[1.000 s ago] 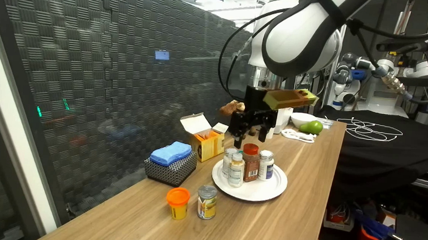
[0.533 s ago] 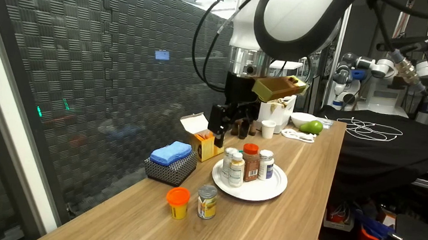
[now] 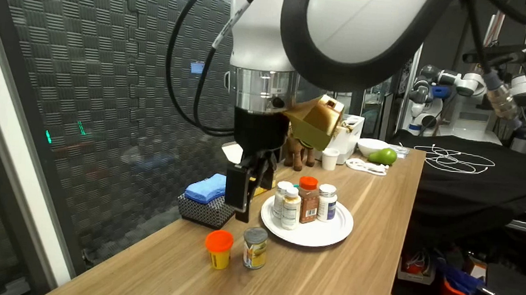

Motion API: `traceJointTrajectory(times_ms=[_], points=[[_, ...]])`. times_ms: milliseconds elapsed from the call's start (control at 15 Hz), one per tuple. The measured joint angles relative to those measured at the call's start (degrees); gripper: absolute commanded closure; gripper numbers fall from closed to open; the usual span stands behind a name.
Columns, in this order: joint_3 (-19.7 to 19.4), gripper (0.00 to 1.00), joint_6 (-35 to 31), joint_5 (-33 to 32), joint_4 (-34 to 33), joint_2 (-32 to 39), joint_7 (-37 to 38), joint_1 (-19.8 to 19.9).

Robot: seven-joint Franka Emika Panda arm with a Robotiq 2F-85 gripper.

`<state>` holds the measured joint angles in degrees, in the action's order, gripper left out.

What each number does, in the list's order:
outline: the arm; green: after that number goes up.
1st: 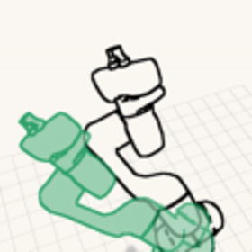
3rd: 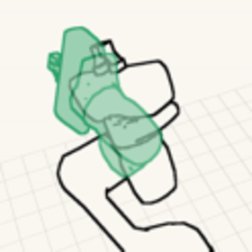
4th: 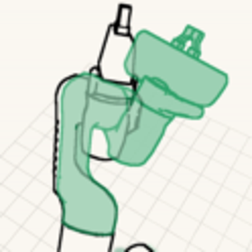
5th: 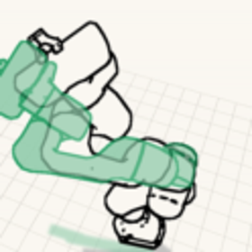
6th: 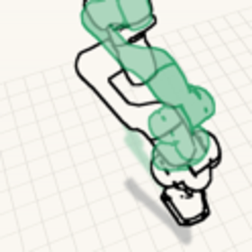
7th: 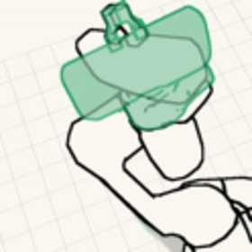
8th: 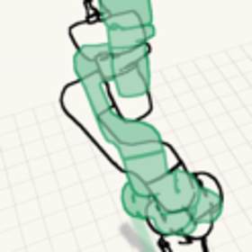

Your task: Put the bottles and the orange plushie surrounding the white plate on the white plate

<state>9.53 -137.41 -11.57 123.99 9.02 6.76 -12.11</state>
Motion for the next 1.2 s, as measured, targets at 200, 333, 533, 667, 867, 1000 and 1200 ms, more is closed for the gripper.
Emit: traceJointTrajectory(times_ms=[200, 333, 533, 667, 867, 1000, 1200], points=[[0.15, 0.0, -0.71, -2.44, -2.61, 3.68, -5.97, -0.64], [0.16, 0.0, -1.23, -2.31, -4.72, 6.45, -11.2, -0.52], [0.51, 0.0, -1.17, -0.92, -8.12, 10.51, -18.31, -0.19], [1.08, 0.0, -0.69, 0.29, -10.26, 13.08, -22.11, 0.19], [2.1, 0.0, 1.34, 1.96, -13.02, 16.3, -26.18, 0.61], [2.5, 0.0, 2.78, 2.0, -14.46, 17.87, -27.12, 0.63], [2.74, 0.0, 4.2, 2.0, -16.06, 19.46, -27.73, 0.63]])
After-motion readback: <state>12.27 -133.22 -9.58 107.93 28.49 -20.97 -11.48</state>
